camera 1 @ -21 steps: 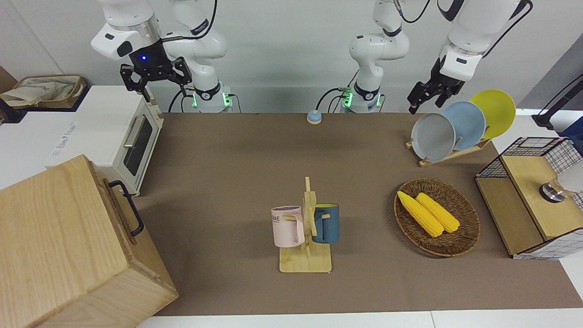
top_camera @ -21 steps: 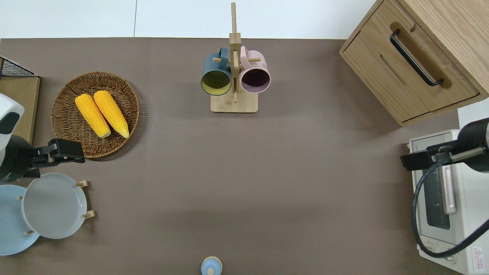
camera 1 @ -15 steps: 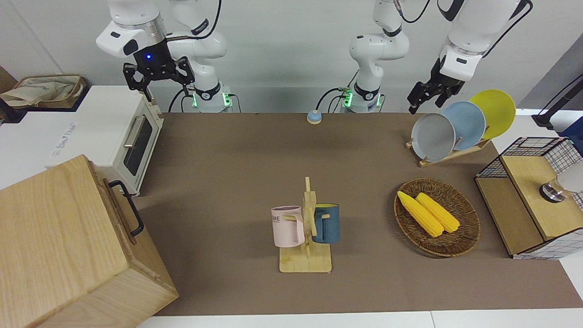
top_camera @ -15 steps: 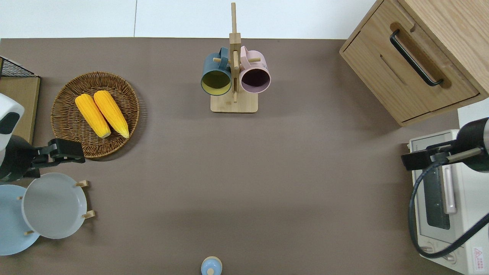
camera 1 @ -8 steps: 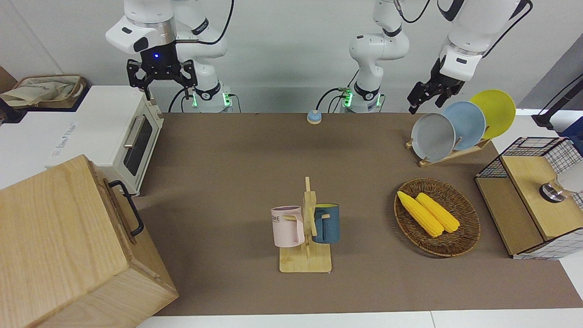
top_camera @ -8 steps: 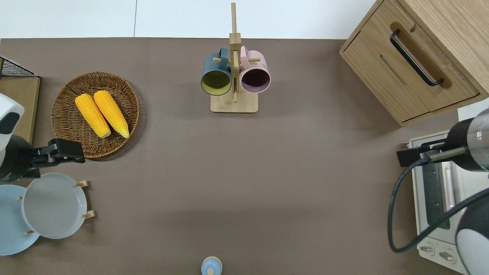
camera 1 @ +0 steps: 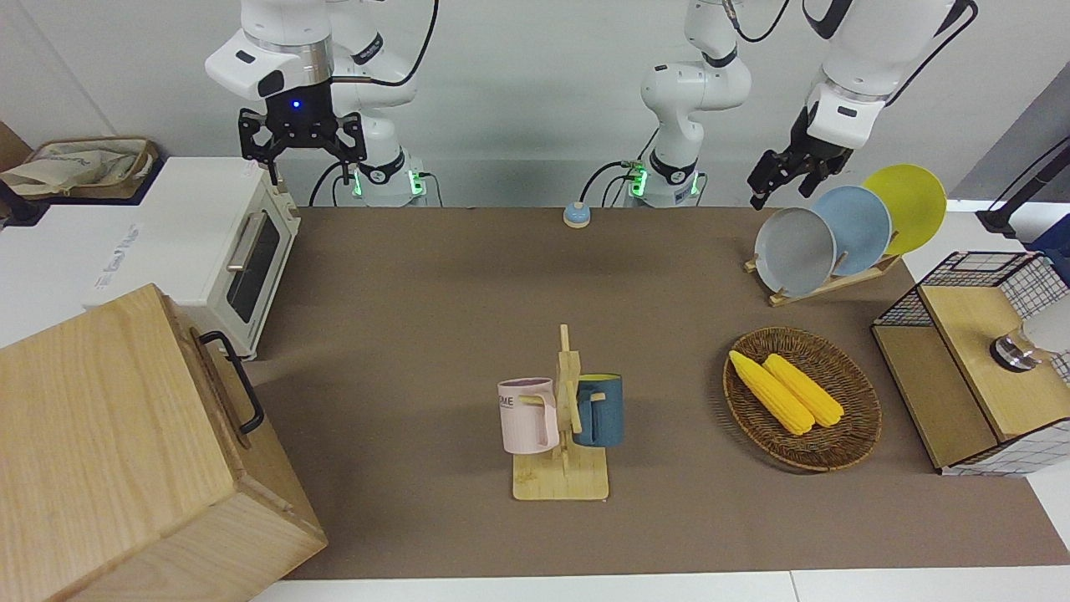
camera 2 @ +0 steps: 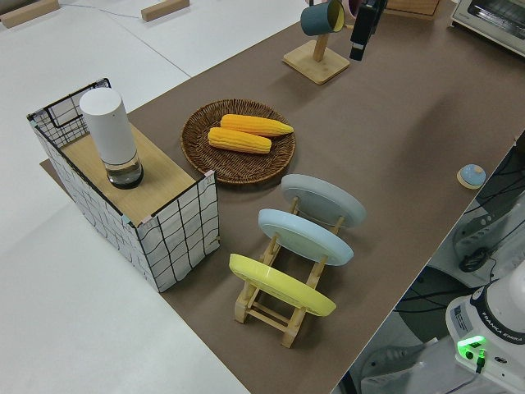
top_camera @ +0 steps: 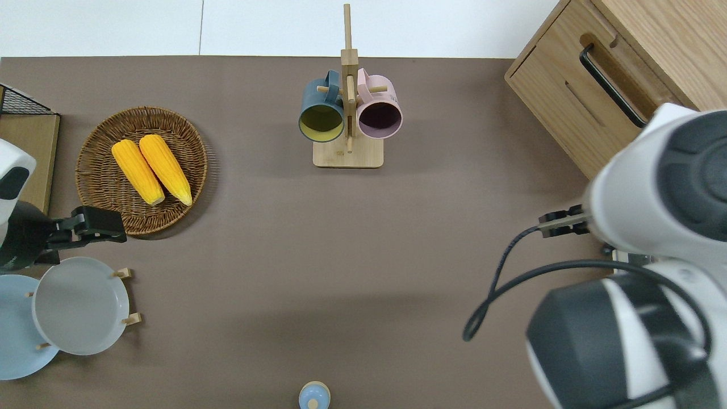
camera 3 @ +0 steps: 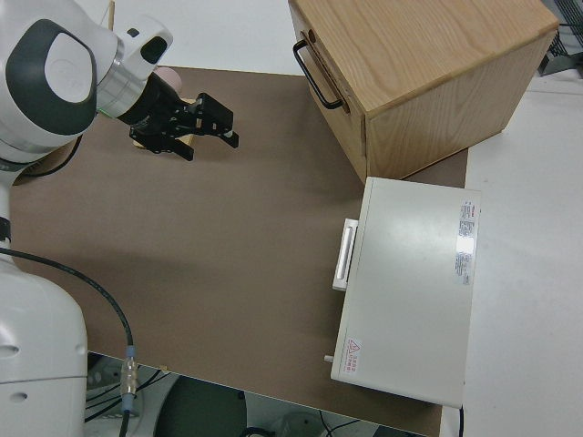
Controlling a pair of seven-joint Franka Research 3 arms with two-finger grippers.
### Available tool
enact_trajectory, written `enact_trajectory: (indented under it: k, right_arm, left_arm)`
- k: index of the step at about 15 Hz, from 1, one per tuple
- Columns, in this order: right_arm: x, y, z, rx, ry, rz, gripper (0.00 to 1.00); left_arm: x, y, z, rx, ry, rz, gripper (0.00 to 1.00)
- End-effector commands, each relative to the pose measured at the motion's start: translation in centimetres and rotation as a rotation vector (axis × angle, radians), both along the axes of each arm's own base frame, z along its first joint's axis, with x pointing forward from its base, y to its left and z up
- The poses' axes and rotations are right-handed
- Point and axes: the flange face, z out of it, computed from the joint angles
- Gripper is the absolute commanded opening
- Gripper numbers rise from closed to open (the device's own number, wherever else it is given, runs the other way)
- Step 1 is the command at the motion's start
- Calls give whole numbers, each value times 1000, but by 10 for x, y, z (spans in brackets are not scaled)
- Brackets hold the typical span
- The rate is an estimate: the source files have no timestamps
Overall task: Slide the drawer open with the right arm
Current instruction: 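Reach the right gripper up to the black drawer handle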
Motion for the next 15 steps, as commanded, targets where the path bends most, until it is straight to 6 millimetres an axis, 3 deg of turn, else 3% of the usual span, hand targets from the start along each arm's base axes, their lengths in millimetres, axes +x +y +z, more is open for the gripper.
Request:
enact_trajectory:
  k: [1, 3, 5, 7, 11, 15]
  right_arm:
    - [13, 29, -31, -227, -34, 51, 981]
    - [16, 43, -42, -335, -59, 90, 983]
    - [22, 40, -45, -409, -77, 105, 983]
    - [26, 52, -68, -562, -88, 162, 983]
    - [40, 67, -96, -734, -141, 210, 983]
    - [52, 93, -144, -877, -217, 207, 983]
  left_arm:
    - [-4, 2, 5, -1, 5, -6, 993]
    - [-4, 2, 5, -1, 3, -6, 993]
    - [-4, 2, 5, -1, 5, -6, 993]
    - [-4, 2, 5, -1, 5, -6, 993]
    - [-4, 2, 5, -1, 3, -6, 993]
    - [-4, 2, 5, -1, 5, -6, 993]
